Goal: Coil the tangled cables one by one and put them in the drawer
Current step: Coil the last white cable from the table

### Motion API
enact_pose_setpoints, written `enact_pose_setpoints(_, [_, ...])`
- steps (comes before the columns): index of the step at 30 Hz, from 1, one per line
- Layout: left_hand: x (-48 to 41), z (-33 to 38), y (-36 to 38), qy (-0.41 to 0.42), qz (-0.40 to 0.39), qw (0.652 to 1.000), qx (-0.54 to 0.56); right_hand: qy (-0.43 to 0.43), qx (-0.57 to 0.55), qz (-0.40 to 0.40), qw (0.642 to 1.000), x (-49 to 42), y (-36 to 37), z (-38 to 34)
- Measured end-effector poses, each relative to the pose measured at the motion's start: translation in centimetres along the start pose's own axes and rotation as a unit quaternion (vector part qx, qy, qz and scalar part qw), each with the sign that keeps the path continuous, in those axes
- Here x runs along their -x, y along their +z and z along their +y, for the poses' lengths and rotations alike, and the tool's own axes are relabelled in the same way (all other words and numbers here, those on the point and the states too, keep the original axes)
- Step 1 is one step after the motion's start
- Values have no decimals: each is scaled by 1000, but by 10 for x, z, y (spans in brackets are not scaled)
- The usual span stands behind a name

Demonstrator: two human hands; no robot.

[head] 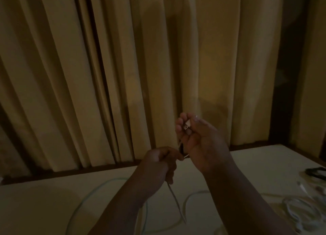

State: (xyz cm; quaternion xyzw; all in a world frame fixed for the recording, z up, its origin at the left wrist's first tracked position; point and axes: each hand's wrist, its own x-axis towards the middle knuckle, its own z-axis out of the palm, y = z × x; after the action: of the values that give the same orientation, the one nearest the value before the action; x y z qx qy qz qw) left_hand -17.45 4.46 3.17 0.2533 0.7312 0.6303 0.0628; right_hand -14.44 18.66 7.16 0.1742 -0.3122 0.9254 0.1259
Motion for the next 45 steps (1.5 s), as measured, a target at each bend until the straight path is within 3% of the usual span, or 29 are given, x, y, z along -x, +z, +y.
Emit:
enact_pose_setpoints(3, [3, 1, 5, -34, -38, 999, -3, -28, 23, 47, 998, -1, -6, 1])
enact_pose_setpoints(7, [8, 5, 2, -67, -61, 994, -55, -72, 144, 67, 985, -3, -11, 3])
enact_pose_setpoints(12, [14, 11, -10, -130, -86, 987, -45, -122, 356, 72, 924, -5, -16, 4])
enact_pose_setpoints(15, [16, 13, -12, -157, -117, 980, -22, -124, 555, 26, 822, -8, -26, 6])
enact_pose_setpoints(17, [15, 12, -13, -154, -116, 976, -104, -81, 655, -6, 751, -10, -35, 8])
enact_pose_setpoints(21, [11, 4, -24, -55, -59, 940, -332, 59, 684, -21, 727, -10, -44, 8])
enact_pose_setpoints(22, [11, 4, -26, -36, -47, 936, -347, 85, 704, -26, 705, -10, -45, 9])
enact_pose_setpoints(25, [13, 10, -32, 14, -14, 921, -389, 134, 807, -70, 570, -14, -50, 18])
enact_pose_setpoints(26, [13, 12, -33, 37, -4, 915, -402, 149, 813, -81, 558, -14, -51, 21])
enact_pose_setpoints(27, [13, 13, -35, 61, 6, 910, -411, 165, 799, -89, 571, -15, -52, 23])
enact_pose_setpoints(28, [12, 15, -36, 83, 19, 903, -421, 186, 768, -91, 607, -14, -51, 23])
enact_pose_setpoints(32, [9, 14, -47, 166, 70, 889, -421, 257, 547, -94, 791, -13, -48, 19])
enact_pose_setpoints(34, [8, 13, -51, 197, 89, 889, -403, 277, 453, -136, 837, -9, -45, 15])
enact_pose_setpoints(37, [8, 12, -54, 221, 117, 897, -365, 287, 375, -212, 856, -4, -42, 14])
enact_pose_setpoints(41, [9, 12, -54, 235, 131, 912, -310, 279, 327, -306, 849, 2, -40, 13])
enact_pose_setpoints(45, [8, 8, -49, 224, 139, 925, -273, 319, 247, -294, 867, 2, -32, 16])
